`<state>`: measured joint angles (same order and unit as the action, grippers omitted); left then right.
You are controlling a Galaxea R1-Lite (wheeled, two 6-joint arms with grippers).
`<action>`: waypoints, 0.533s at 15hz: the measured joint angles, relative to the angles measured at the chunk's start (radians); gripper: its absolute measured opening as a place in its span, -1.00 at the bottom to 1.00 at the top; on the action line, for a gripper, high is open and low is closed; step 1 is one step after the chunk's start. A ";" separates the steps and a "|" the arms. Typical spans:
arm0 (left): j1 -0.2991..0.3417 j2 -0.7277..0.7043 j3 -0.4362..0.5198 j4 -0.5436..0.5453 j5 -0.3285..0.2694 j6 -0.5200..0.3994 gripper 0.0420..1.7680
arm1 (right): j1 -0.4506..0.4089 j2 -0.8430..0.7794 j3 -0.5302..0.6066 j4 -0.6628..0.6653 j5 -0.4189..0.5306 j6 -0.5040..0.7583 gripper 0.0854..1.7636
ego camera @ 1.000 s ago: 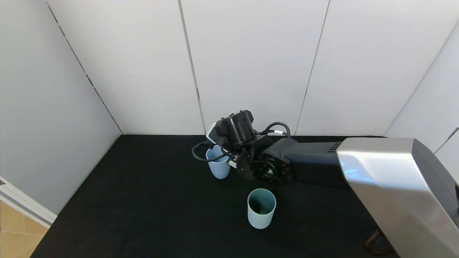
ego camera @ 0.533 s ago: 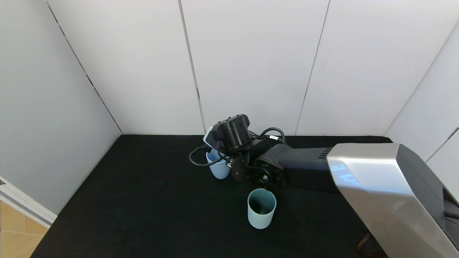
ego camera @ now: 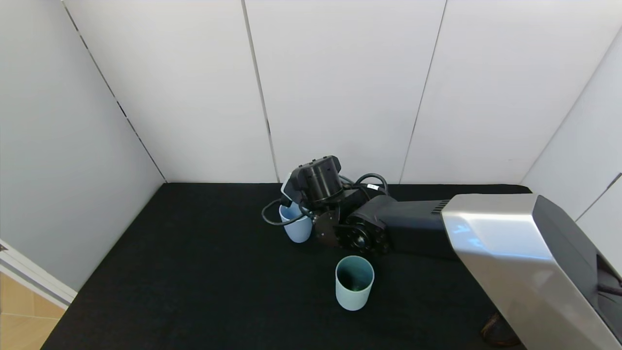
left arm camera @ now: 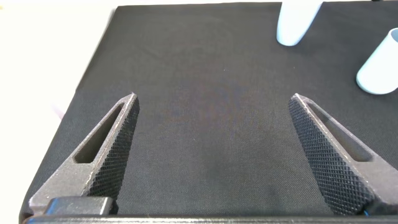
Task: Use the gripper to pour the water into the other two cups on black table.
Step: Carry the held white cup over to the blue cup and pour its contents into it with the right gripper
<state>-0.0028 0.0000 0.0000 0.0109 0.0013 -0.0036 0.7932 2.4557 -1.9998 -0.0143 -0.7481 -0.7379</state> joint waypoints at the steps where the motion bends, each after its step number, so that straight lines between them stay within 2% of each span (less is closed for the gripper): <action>1: 0.000 0.000 0.000 0.000 0.000 0.000 0.94 | 0.000 0.001 0.000 -0.002 -0.008 -0.004 0.41; 6: 0.000 0.000 0.000 0.000 0.000 0.000 0.94 | 0.001 0.024 0.000 -0.120 -0.059 -0.124 0.41; 8: 0.000 0.000 0.000 0.000 0.000 0.000 0.94 | 0.001 0.035 0.000 -0.126 -0.064 -0.132 0.41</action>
<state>-0.0023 0.0000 0.0000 0.0109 0.0013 -0.0036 0.7938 2.4904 -1.9998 -0.1398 -0.8119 -0.8702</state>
